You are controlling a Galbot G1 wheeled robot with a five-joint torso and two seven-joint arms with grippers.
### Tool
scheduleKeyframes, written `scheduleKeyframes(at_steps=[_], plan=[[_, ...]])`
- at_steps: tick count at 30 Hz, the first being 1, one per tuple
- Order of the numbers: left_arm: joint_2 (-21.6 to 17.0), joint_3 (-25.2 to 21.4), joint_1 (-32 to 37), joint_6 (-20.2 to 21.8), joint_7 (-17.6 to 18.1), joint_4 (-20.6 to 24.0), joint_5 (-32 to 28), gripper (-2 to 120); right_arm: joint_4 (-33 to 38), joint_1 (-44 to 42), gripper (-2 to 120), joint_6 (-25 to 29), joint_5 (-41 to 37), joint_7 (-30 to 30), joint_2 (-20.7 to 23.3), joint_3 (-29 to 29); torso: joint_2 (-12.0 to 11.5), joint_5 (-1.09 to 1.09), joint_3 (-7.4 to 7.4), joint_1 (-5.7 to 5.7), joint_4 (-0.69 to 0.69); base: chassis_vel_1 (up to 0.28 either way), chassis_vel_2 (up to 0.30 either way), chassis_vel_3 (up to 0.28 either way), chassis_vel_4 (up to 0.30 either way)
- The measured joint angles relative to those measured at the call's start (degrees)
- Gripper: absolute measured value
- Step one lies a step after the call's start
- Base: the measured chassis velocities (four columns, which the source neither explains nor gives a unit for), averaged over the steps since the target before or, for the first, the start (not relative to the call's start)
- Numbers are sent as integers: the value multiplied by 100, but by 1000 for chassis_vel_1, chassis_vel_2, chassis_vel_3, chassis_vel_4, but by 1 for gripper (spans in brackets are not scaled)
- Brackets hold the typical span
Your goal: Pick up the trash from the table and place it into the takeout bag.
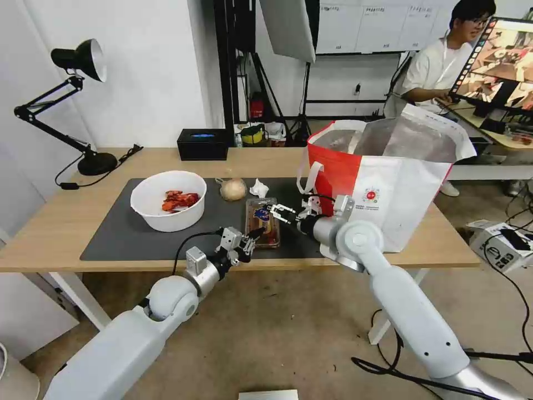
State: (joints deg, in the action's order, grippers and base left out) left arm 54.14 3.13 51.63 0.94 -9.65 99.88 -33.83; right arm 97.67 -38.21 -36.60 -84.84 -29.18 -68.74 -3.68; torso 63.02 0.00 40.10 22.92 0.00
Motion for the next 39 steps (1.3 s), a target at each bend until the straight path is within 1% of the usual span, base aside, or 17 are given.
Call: scheduleKeyframes(at_steps=[11,24,39], plan=[[18,-3,11,-6,-10,1,31,0,-264,218,100,-214,-56,2,-151,97,0,0,0,0,0,0,0,0,0],[27,-6,32,-12,-43,-5,48,0,-629,600,100,-473,-72,9,-305,367,0,0,0,0,0,0,0,0,0],[27,5,12,-19,-47,1,53,0,-951,861,100,-482,-124,-11,-350,614,0,0,0,0,0,0,0,0,0]])
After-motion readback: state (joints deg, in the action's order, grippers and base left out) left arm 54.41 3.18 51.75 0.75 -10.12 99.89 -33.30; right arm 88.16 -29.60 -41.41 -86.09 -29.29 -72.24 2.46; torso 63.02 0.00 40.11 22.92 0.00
